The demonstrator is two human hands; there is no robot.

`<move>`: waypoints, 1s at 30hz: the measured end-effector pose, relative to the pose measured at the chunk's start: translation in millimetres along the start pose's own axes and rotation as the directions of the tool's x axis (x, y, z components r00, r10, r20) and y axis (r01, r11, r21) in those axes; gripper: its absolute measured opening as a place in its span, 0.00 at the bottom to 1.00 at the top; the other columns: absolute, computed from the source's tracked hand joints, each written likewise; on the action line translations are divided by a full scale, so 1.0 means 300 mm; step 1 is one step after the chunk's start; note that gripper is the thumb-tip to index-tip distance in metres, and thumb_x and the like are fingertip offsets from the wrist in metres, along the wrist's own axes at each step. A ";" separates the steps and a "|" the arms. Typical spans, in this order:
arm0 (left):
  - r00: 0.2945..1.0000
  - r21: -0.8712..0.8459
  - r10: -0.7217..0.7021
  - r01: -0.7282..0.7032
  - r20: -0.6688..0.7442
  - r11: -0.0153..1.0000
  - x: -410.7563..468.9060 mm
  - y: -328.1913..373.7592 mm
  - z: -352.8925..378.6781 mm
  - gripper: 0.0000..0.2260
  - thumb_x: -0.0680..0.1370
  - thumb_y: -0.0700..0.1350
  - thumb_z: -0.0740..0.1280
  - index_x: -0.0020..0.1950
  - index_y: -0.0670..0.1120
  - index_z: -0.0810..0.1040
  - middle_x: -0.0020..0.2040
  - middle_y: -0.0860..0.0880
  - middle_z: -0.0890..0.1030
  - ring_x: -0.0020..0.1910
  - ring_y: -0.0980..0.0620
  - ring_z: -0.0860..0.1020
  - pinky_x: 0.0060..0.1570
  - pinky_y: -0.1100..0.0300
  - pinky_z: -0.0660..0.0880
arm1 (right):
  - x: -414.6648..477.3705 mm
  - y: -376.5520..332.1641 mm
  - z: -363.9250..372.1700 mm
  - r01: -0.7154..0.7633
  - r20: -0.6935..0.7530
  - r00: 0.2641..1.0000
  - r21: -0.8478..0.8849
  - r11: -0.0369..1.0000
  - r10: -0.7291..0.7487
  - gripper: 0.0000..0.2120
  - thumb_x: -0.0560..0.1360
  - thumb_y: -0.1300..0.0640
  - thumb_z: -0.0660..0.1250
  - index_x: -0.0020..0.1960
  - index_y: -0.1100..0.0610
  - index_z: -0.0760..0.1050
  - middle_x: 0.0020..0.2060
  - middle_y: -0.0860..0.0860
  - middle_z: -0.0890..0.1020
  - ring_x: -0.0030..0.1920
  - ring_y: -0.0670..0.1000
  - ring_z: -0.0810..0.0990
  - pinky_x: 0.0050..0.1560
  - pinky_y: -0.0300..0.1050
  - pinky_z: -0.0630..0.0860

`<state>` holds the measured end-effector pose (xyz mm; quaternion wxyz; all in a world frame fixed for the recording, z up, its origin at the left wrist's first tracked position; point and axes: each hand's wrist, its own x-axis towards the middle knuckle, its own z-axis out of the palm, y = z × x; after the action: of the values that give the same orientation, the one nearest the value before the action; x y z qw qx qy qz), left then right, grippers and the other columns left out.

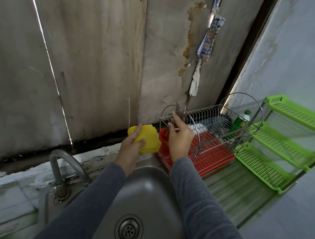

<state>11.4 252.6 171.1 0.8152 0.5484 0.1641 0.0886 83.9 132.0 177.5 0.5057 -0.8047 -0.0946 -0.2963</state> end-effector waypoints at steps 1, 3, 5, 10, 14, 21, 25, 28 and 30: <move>1.000 0.002 0.000 0.000 0.000 1.000 0.001 -0.005 0.000 0.26 0.81 0.34 0.62 0.75 0.55 0.69 0.78 0.47 0.60 0.65 0.48 0.68 0.63 0.49 0.73 | -0.007 0.008 0.002 -0.002 0.021 1.000 -0.014 1.000 0.002 0.19 0.76 0.66 0.71 0.67 0.57 0.78 0.55 0.54 0.84 0.54 0.50 0.82 0.59 0.36 0.76; 1.000 0.014 -0.002 0.002 -0.008 1.000 -0.001 -0.019 -0.001 0.26 0.81 0.34 0.62 0.75 0.55 0.69 0.78 0.47 0.60 0.66 0.48 0.69 0.62 0.49 0.73 | -0.020 0.020 0.004 -0.030 0.077 0.997 -0.040 0.999 0.033 0.19 0.77 0.66 0.70 0.67 0.56 0.78 0.55 0.55 0.85 0.54 0.52 0.83 0.60 0.47 0.80; 1.000 0.030 -0.001 0.002 -0.023 1.000 -0.003 -0.036 -0.002 0.26 0.81 0.34 0.63 0.75 0.56 0.69 0.77 0.48 0.61 0.66 0.48 0.69 0.59 0.50 0.73 | -0.034 0.028 0.000 -0.079 0.144 0.986 -0.067 0.995 0.088 0.19 0.78 0.66 0.69 0.68 0.57 0.77 0.56 0.57 0.84 0.55 0.54 0.83 0.61 0.50 0.79; 0.999 0.070 0.001 0.002 -0.034 0.998 -0.020 -0.075 -0.004 0.26 0.81 0.34 0.63 0.74 0.57 0.70 0.75 0.48 0.62 0.68 0.45 0.69 0.67 0.42 0.71 | -0.080 0.024 -0.026 -0.112 0.225 0.964 -0.139 0.984 0.141 0.18 0.78 0.60 0.70 0.68 0.58 0.77 0.58 0.57 0.84 0.56 0.55 0.83 0.64 0.49 0.77; 0.999 0.076 0.018 -0.016 -0.031 0.997 -0.049 -0.102 -0.021 0.26 0.81 0.34 0.63 0.74 0.56 0.70 0.74 0.48 0.65 0.67 0.45 0.71 0.68 0.43 0.71 | -0.102 0.013 -0.061 -0.131 0.243 0.956 -0.149 0.980 0.165 0.17 0.79 0.57 0.70 0.67 0.58 0.78 0.57 0.58 0.84 0.57 0.56 0.82 0.64 0.45 0.76; 0.999 0.098 0.042 -0.040 -0.016 0.994 -0.122 -0.159 -0.059 0.26 0.81 0.33 0.63 0.74 0.56 0.70 0.75 0.49 0.66 0.68 0.46 0.72 0.67 0.47 0.72 | -0.164 0.013 -0.127 0.005 0.297 0.954 -0.180 0.984 0.050 0.09 0.81 0.59 0.65 0.50 0.62 0.83 0.42 0.56 0.83 0.41 0.53 0.80 0.46 0.45 0.77; 0.998 0.165 0.057 -0.054 -0.018 0.985 -0.210 -0.188 -0.085 0.26 0.82 0.33 0.61 0.75 0.55 0.68 0.73 0.53 0.67 0.68 0.49 0.71 0.70 0.49 0.70 | -0.225 0.045 -0.143 0.138 0.374 0.925 -0.168 0.976 -0.066 0.11 0.78 0.61 0.64 0.41 0.64 0.81 0.35 0.57 0.80 0.35 0.54 0.76 0.39 0.42 0.69; 0.998 0.179 0.059 -0.053 -0.029 0.982 -0.288 -0.222 -0.107 0.26 0.82 0.33 0.61 0.75 0.55 0.68 0.71 0.55 0.68 0.66 0.51 0.72 0.67 0.52 0.71 | -0.292 0.067 -0.143 0.228 0.422 0.894 -0.139 0.964 -0.150 0.14 0.75 0.58 0.62 0.47 0.65 0.83 0.40 0.61 0.83 0.41 0.61 0.80 0.46 0.50 0.77; 0.996 0.195 0.065 -0.052 -0.058 0.979 -0.341 -0.250 -0.132 0.26 0.82 0.33 0.62 0.75 0.55 0.68 0.68 0.56 0.70 0.63 0.52 0.74 0.68 0.51 0.71 | -0.345 0.081 -0.145 0.241 0.462 0.872 -0.121 0.963 -0.160 0.17 0.74 0.55 0.59 0.47 0.64 0.83 0.42 0.60 0.83 0.43 0.61 0.80 0.48 0.52 0.78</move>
<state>-100.9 225.0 105.6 0.7494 0.6264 0.1818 0.1138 -5.2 98.0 113.5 0.3641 -0.8781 -0.2653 -0.1611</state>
